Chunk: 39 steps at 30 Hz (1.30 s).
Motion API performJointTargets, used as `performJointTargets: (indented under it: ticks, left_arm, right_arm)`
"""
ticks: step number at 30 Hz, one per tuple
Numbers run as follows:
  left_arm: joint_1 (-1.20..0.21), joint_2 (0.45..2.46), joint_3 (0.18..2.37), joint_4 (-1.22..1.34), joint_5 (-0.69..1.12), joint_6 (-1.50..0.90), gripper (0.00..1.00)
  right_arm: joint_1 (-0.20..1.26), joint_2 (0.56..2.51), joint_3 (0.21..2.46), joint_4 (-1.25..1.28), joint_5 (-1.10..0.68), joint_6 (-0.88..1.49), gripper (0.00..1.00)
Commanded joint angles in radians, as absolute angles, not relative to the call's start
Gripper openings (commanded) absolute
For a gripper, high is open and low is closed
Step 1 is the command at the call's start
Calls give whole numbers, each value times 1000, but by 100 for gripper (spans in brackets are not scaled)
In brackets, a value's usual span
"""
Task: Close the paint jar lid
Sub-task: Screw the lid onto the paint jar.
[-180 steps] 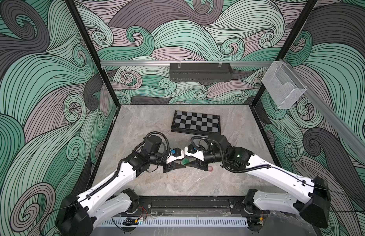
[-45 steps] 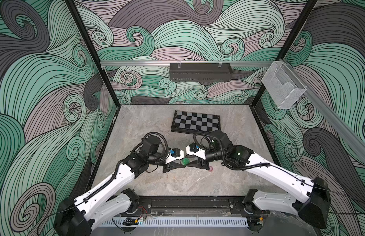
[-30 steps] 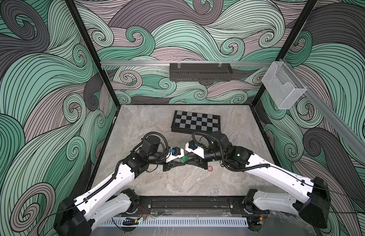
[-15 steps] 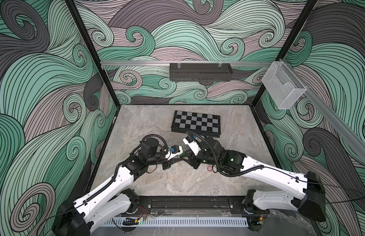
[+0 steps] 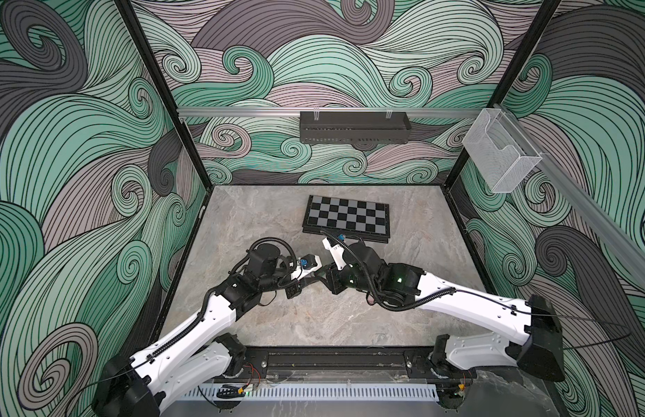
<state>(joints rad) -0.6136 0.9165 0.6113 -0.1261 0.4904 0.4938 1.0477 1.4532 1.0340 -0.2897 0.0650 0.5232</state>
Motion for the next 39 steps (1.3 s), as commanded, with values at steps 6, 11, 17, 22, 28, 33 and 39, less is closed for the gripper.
performJointTargets:
  ticks: [6, 11, 17, 22, 28, 33, 39]
  left_arm:
    - [-629, 902, 661, -52, 598, 521, 4]
    - [-629, 909, 681, -103, 650, 535, 5]
    - [-629, 933, 703, -168, 774, 554, 5]
    - [-629, 956, 713, -185, 780, 568, 5]
    - [-629, 964, 714, -189, 747, 569, 7]
    - [-629, 964, 715, -189, 745, 568, 7]
    - [-629, 963, 714, -189, 743, 568, 7]
  right_arm:
    - [895, 1307, 1003, -228, -335, 185, 63]
    - [775, 1229, 944, -218, -509, -23, 71]
    - [730, 1260, 954, -256, -715, -250, 74]
    - [732, 1310, 979, -258, -774, -396, 70]
    - [767, 1356, 993, -285, -726, -504, 61]
    - [807, 1373, 983, -270, -640, -544, 55]
    - [816, 1381, 983, -260, -580, -561, 53]
